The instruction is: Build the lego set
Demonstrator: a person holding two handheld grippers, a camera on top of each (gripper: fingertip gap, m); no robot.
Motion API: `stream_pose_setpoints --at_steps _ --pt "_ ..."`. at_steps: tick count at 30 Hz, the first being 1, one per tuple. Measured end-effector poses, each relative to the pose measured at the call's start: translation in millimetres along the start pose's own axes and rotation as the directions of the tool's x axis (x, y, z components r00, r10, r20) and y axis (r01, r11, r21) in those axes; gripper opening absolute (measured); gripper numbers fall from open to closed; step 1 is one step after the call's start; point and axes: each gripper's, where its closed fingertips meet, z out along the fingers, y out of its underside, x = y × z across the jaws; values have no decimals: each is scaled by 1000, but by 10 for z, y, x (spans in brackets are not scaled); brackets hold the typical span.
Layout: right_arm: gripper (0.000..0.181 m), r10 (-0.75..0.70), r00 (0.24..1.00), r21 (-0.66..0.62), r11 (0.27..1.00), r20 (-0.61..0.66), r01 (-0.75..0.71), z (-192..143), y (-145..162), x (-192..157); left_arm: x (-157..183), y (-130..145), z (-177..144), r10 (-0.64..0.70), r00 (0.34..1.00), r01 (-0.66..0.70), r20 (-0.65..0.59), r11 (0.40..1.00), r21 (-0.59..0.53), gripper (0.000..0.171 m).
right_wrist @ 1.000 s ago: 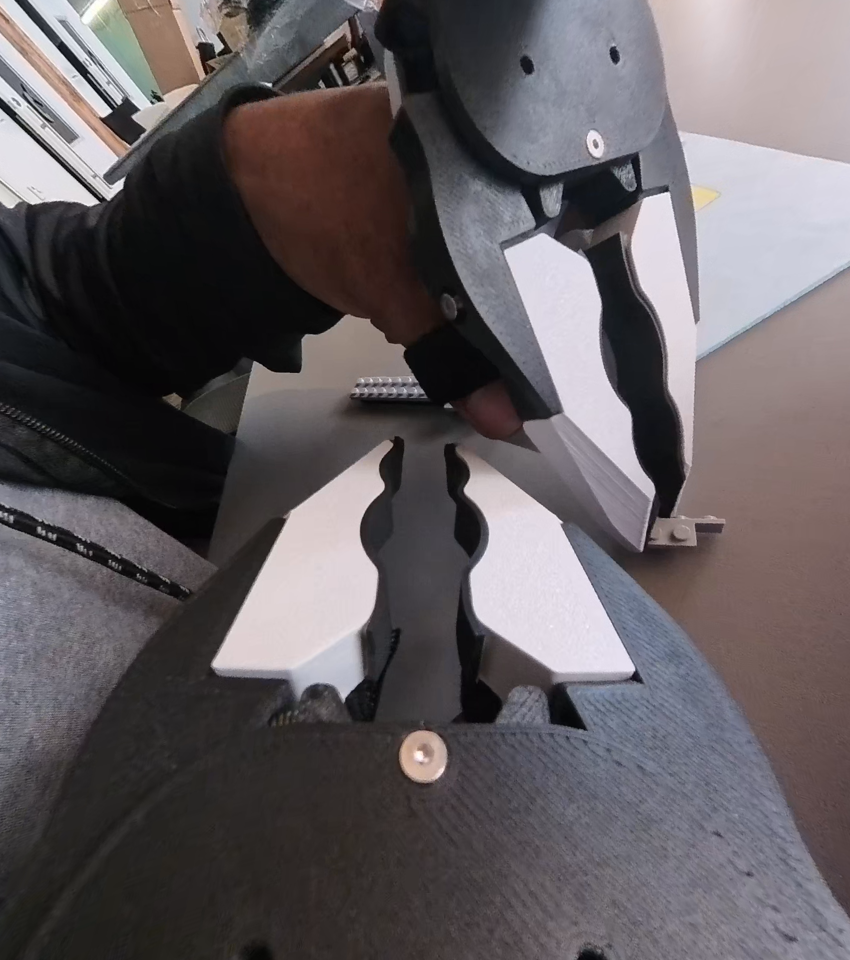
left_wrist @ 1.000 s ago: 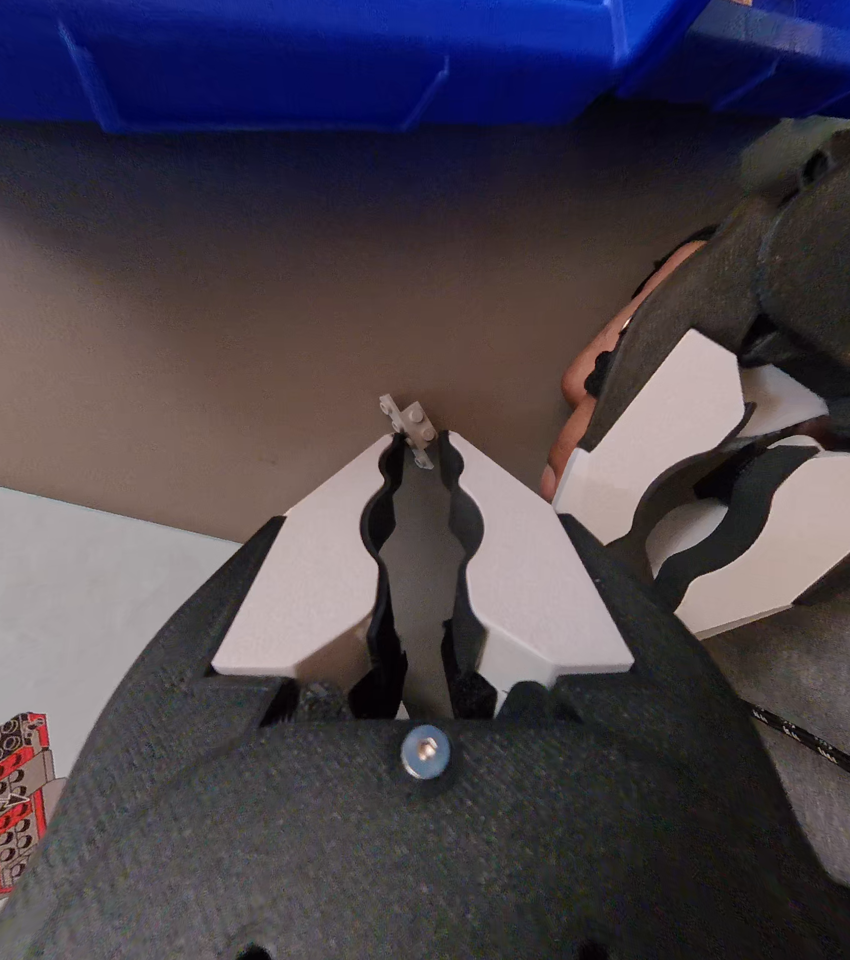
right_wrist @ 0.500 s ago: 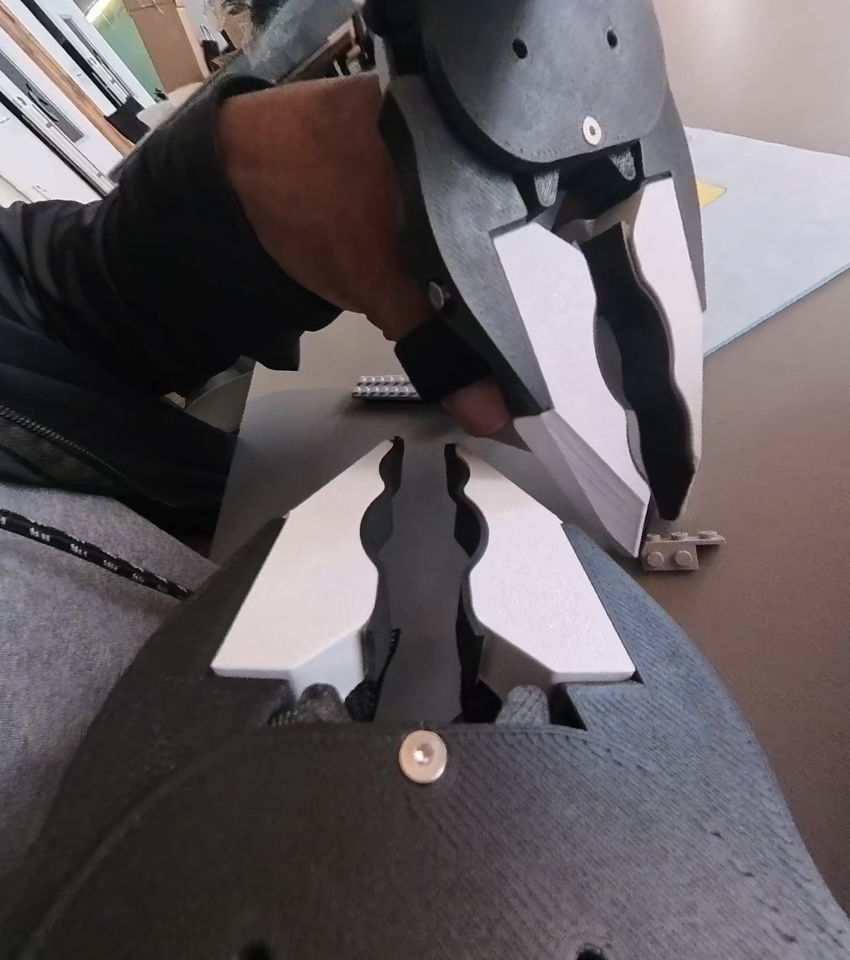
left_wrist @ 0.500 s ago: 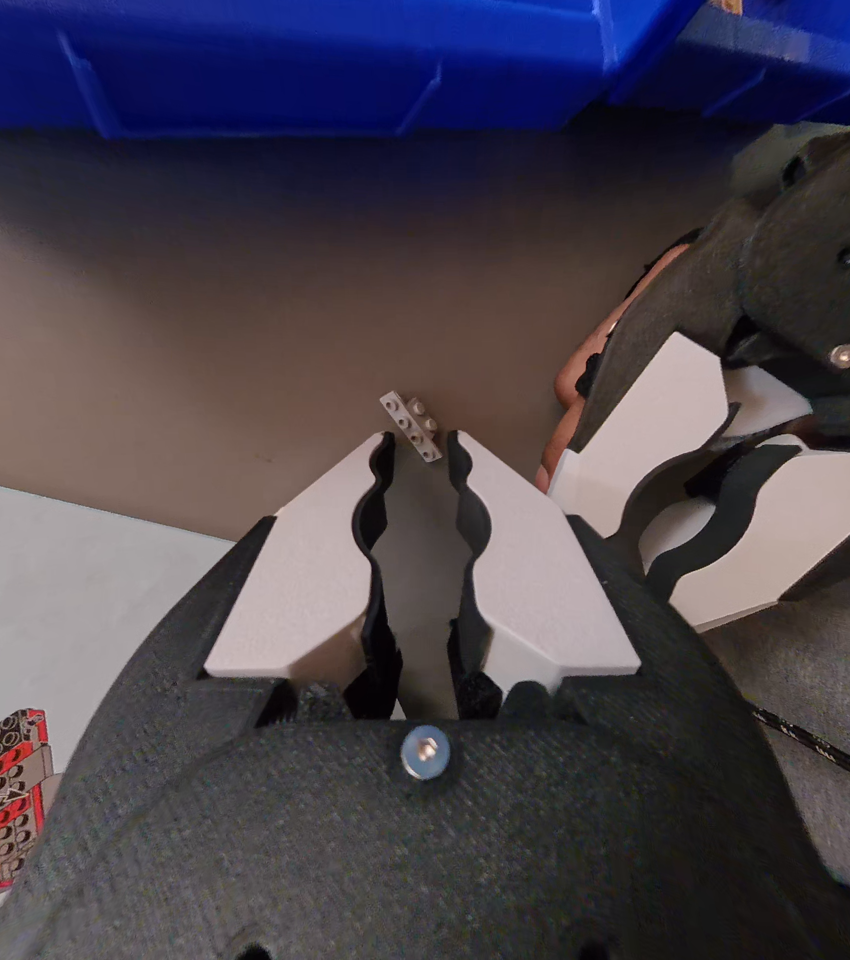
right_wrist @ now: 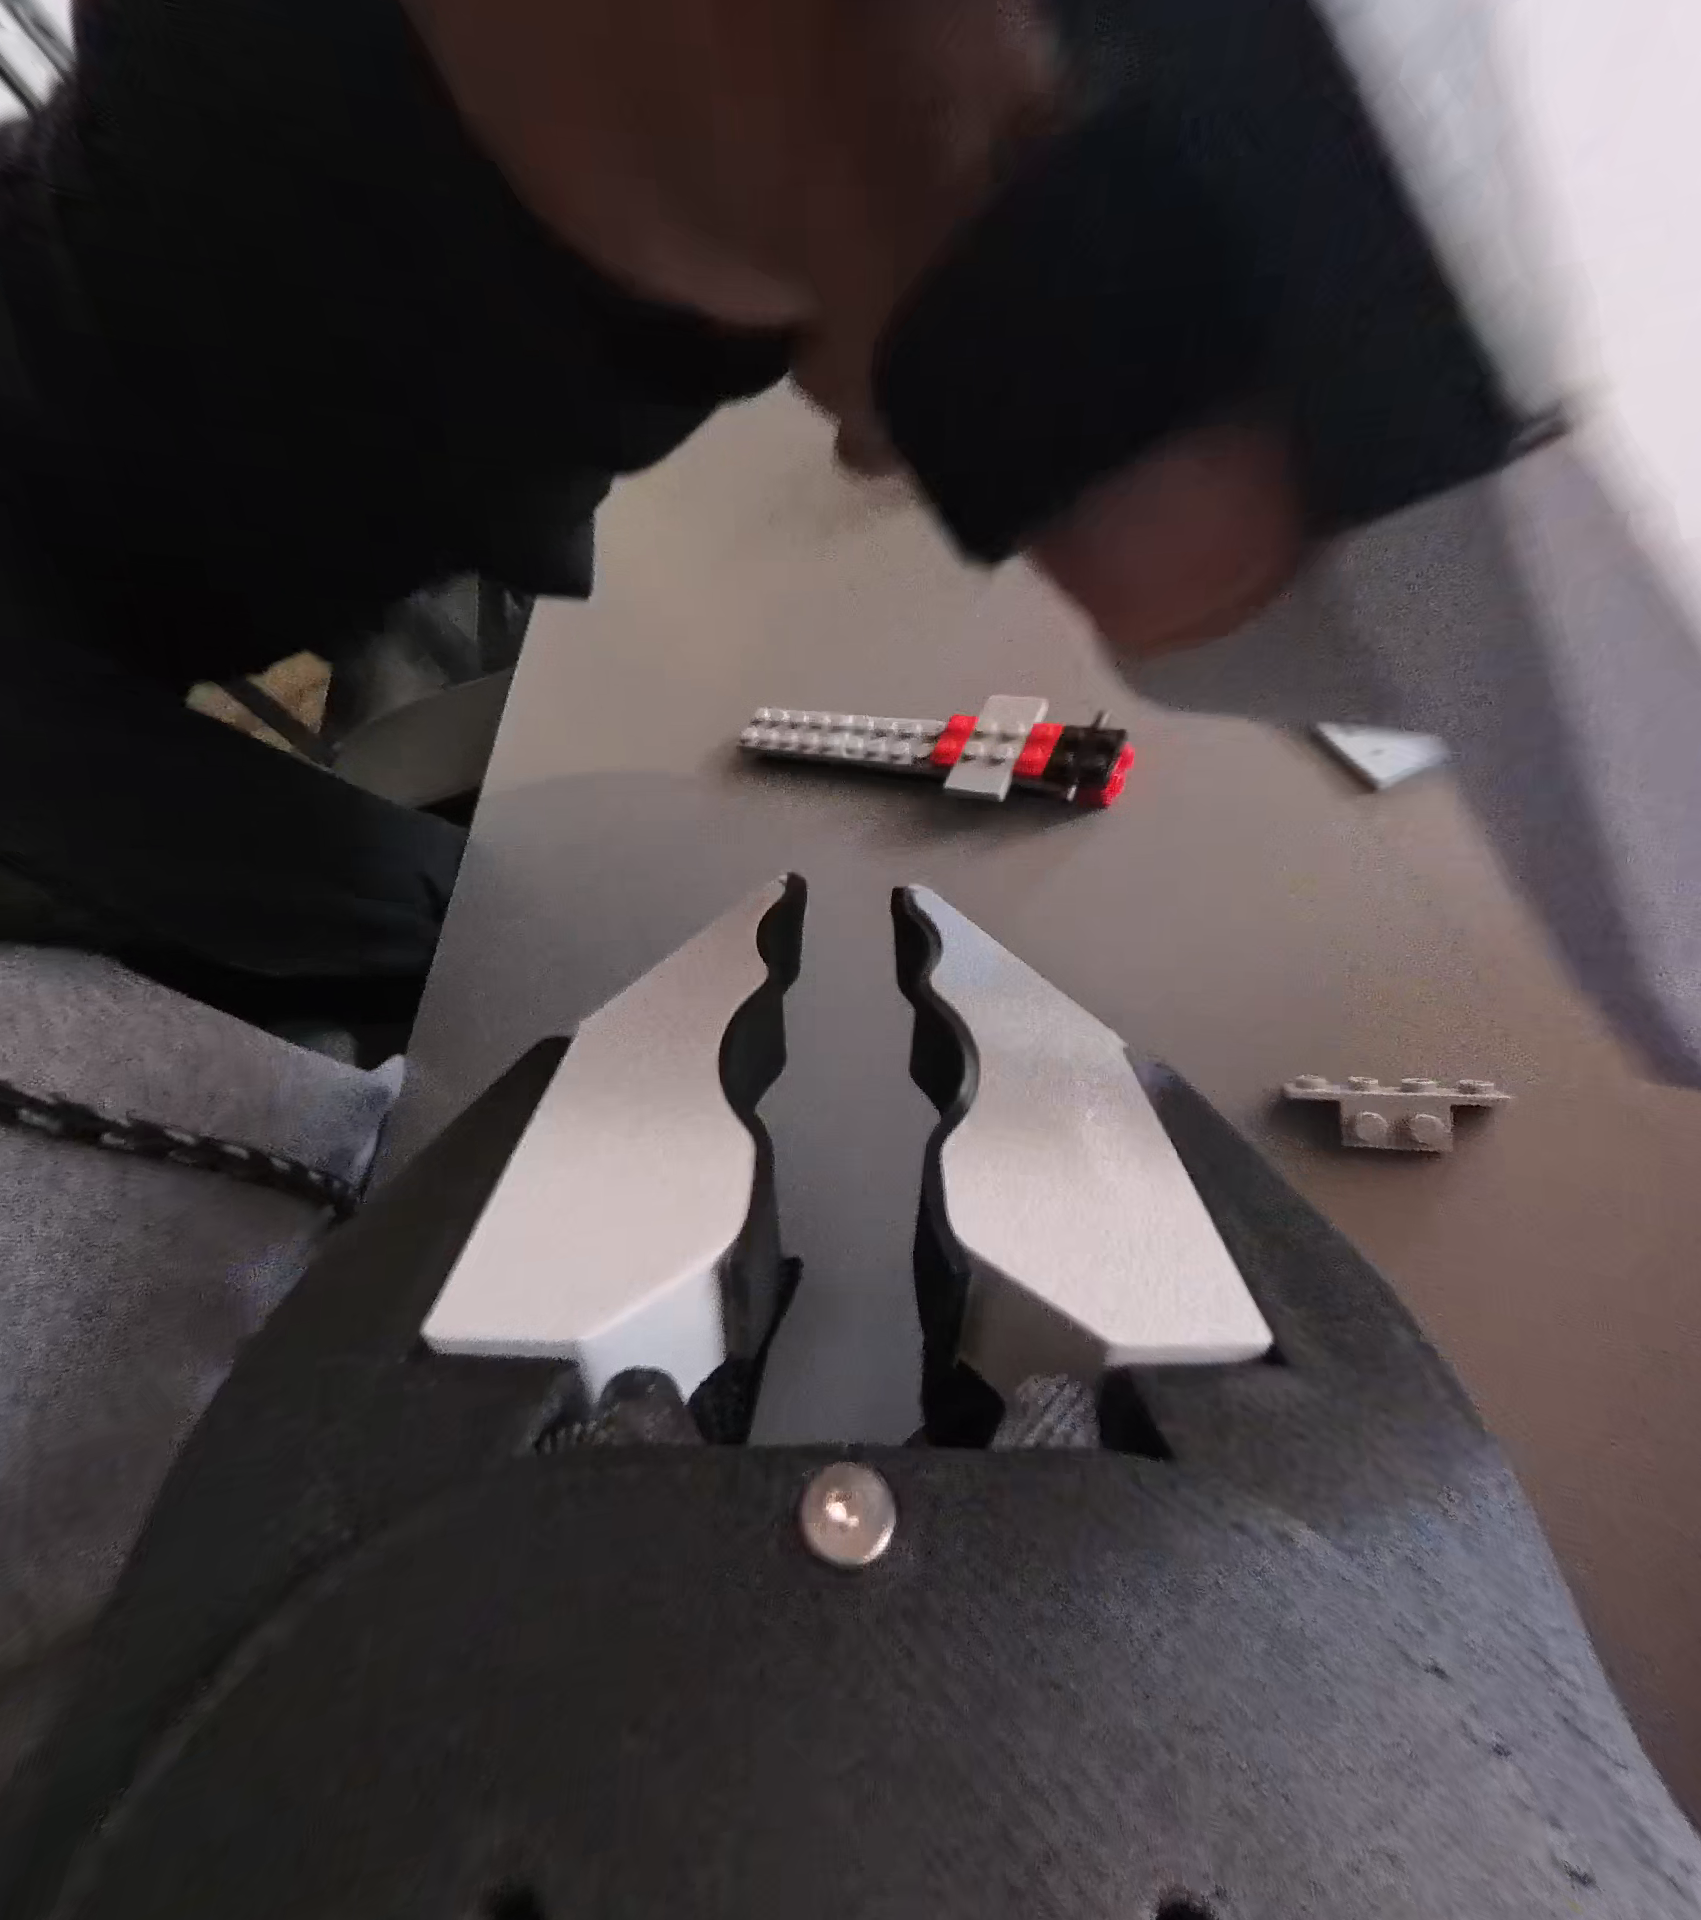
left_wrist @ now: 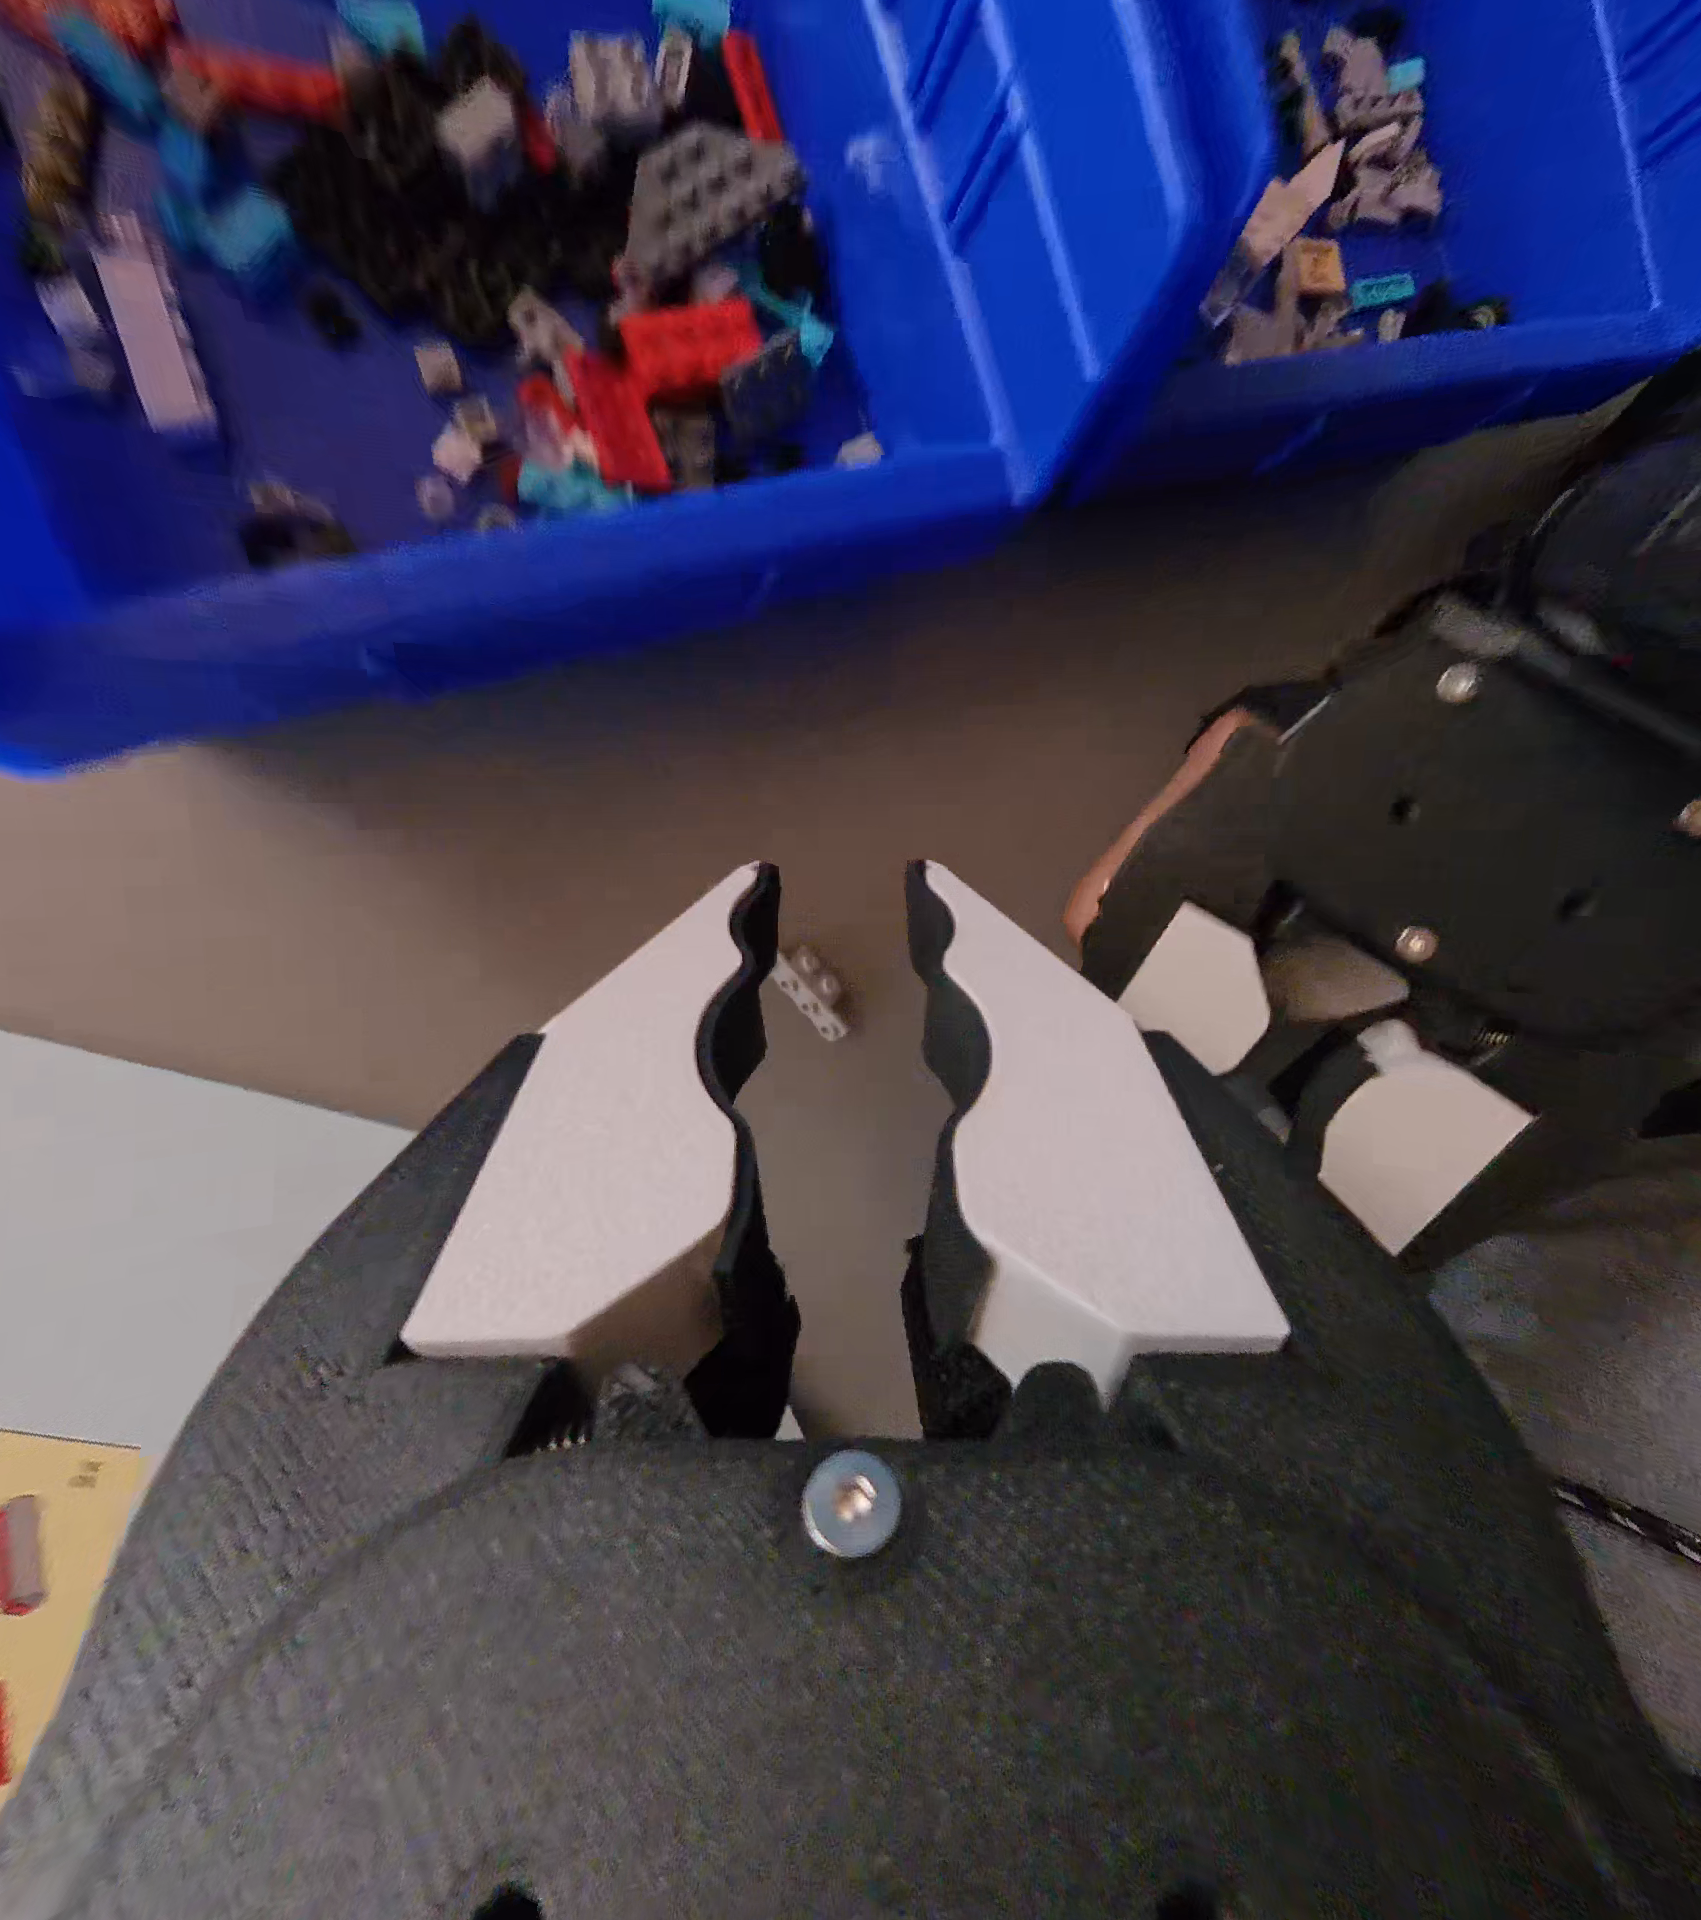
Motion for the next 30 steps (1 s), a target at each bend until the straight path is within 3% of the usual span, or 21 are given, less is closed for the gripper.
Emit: stream_pose_setpoints --at_steps 6,9,13,16,20,26,30 --pt "19 -80 997 -53 995 4 81 38 88 -107 278 -848 -124 317 947 -318 57 948 8 24" --pt "19 -106 994 -75 992 3 106 60 118 -127 548 -1350 29 506 862 -506 43 863 -9 26" --pt "19 -135 991 -96 986 -6 133 78 147 -140 886 -1782 569 688 725 -688 -31 721 -83 30" --pt "19 -160 987 -112 981 -13 158 92 171 -151 989 -1837 1066 753 648 -757 -112 623 -196 30" --pt "19 -191 982 -134 973 -16 187 108 204 -166 732 -1699 1554 822 546 -791 -163 442 -423 23" --pt "20 -228 973 -161 961 -15 223 134 245 -187 529 -1619 1776 887 401 -797 -228 215 -565 18" --pt "19 -231 973 -151 962 -17 226 127 230 -189 459 -1595 1858 901 342 -790 -266 122 -601 14"
